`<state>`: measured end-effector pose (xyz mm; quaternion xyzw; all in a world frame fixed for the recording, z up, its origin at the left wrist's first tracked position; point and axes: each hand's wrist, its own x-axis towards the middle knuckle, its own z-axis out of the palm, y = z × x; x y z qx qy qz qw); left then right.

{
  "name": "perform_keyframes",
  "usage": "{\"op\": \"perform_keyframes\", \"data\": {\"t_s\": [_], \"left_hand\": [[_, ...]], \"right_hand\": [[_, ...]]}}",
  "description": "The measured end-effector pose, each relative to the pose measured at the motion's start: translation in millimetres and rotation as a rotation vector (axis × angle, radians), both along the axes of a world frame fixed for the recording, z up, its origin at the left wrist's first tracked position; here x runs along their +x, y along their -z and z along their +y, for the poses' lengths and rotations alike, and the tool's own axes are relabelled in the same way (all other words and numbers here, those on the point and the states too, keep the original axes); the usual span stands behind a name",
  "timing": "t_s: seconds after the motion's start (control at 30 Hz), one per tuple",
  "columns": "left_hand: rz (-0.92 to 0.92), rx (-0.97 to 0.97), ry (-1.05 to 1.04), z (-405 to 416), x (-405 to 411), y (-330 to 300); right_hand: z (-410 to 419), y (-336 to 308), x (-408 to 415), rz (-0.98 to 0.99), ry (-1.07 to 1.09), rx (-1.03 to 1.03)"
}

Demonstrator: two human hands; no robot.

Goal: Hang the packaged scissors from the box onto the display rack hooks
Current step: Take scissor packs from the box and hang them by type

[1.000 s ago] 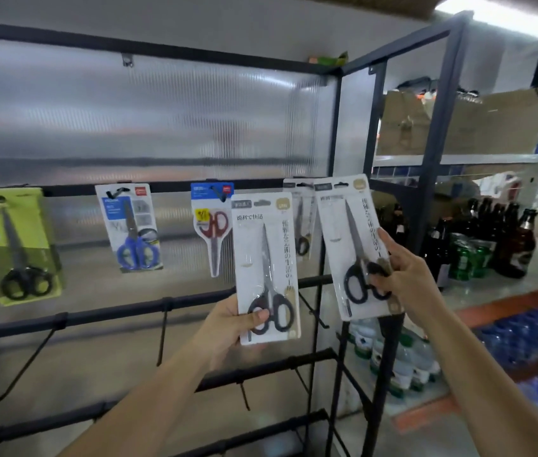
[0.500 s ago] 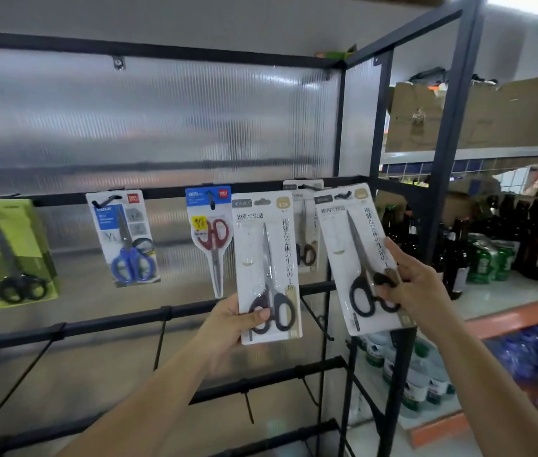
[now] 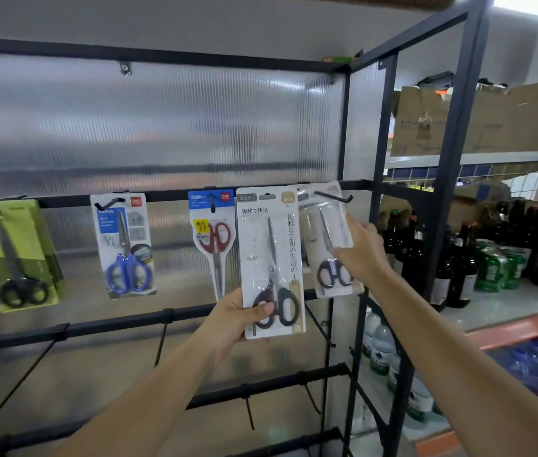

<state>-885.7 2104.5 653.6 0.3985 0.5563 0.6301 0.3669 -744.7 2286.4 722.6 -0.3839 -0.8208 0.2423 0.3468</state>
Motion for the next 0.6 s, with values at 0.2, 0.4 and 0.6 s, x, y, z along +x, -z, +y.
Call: {"op": "perform_keyframes", "data": {"t_s": [0.2,0.4,0.6], "left_hand": [[0.023,0.0,0.015,7,8,3],[0.193,0.018,0.07,14,28,3],[0.992,-0.067,-0.293,22,35,-19]], "right_hand": [[-58,16,23,0.362,-0.572,-0.216],[-65,29,28,0.399,-0.509,-0.173],[-37,25,48,0.488,-0.359,-0.158]]}}
